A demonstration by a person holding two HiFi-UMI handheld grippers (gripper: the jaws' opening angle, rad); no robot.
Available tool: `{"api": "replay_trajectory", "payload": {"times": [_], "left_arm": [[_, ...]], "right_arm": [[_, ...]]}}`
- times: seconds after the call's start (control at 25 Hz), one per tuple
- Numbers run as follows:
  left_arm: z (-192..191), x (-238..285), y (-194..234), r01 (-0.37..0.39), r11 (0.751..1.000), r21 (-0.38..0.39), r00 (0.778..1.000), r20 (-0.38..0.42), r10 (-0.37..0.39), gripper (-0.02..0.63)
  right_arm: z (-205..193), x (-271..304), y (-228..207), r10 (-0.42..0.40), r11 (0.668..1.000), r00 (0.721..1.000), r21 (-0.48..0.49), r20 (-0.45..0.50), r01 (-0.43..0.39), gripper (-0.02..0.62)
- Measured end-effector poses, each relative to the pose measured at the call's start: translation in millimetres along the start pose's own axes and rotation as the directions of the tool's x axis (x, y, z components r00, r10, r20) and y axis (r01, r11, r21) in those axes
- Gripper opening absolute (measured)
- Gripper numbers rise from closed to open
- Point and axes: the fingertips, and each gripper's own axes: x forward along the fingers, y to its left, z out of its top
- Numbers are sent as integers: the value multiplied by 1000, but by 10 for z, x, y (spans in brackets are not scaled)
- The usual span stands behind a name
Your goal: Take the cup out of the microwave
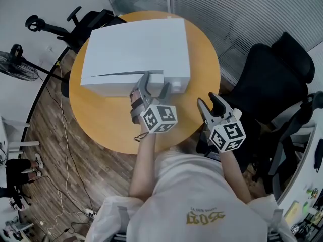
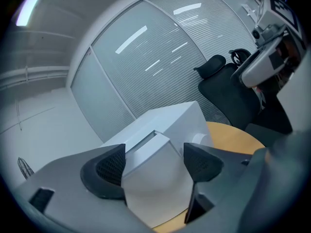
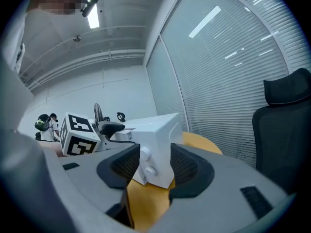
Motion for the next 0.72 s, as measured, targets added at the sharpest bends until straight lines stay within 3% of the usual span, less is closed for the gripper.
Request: {"api": "replay_trajectory", "payload": {"times": [0.72], "left_arm": [[-3,-39,-49,-13,1000,2,999,40,13,373]], "right_arm": [[-69,-111,-10,11,1000,1000,2,-16,-11,178]]}}
